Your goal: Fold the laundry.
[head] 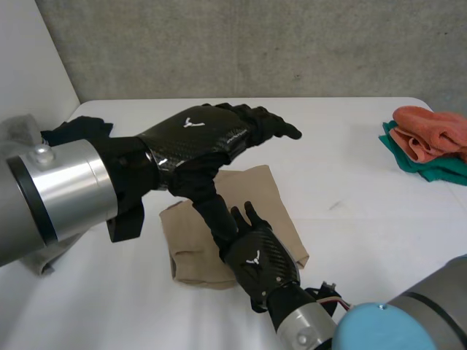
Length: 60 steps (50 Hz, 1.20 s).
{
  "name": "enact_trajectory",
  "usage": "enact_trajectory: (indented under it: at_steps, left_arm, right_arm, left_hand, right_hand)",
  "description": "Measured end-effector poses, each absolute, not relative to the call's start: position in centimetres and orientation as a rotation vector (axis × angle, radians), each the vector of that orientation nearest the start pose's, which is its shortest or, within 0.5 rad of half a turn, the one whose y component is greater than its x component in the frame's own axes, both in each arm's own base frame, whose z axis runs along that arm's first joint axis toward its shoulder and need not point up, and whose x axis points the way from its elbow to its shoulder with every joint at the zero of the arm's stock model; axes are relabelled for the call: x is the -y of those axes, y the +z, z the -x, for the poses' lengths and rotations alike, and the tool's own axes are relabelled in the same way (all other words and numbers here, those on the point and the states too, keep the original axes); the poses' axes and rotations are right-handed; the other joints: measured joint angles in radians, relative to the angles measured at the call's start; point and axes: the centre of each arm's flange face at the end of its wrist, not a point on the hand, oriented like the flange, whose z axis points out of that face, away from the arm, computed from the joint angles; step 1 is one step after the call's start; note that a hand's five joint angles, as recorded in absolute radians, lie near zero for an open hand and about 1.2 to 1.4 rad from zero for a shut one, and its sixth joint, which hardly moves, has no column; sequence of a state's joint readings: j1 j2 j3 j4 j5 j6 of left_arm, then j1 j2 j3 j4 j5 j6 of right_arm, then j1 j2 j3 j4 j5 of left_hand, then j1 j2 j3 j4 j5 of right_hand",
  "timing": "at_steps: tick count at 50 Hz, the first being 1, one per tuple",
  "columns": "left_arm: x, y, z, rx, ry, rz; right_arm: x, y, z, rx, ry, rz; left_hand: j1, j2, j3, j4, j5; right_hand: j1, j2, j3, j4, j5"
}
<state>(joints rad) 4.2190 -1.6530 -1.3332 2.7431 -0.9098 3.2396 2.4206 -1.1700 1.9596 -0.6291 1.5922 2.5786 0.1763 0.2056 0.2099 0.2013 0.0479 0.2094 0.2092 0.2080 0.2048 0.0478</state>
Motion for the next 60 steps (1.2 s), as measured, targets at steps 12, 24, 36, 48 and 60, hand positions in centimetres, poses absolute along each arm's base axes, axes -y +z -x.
enact_trajectory:
  at_steps: [12, 24, 36, 48, 60]
  left_arm:
    - [15.6, 31.3, 30.4, 1.707, 1.395, 1.055]
    - [16.1, 30.9, 30.2, 1.716, 1.425, 1.037]
    - [16.5, 30.8, 30.0, 1.729, 1.429, 1.027]
    - [16.8, 31.2, 29.7, 1.725, 1.453, 1.016]
    - [17.4, 33.1, 29.2, 1.684, 1.538, 0.971]
  right_arm:
    - [14.8, 10.1, -34.9, -1.731, -1.991, 1.47]
    - [17.7, 9.3, -36.5, -1.748, -2.026, 1.427]
    - [19.9, 10.0, -37.9, -1.753, -2.038, 1.368]
    - [22.7, 12.7, -39.4, -1.693, -2.118, 1.274]
    - [29.3, 21.8, -38.3, -1.594, -2.323, 1.003]
  left_hand:
    - [0.0, 0.0, 0.0, 0.0, 0.0]
    - [0.0, 0.0, 0.0, 0.0, 0.0]
    - [0.0, 0.0, 0.0, 0.0, 0.0]
    - [0.0, 0.0, 0.0, 0.0, 0.0]
    - [0.0, 0.0, 0.0, 0.0, 0.0]
  right_hand:
    - [0.0, 0.0, 0.0, 0.0, 0.0]
    - [0.0, 0.0, 0.0, 0.0, 0.0]
    - [0.024, 0.026, 0.025, 0.032, 0.017]
    - [0.783, 0.924, 0.942, 0.976, 0.839]
    - [0.783, 0.924, 0.942, 0.991, 0.877]
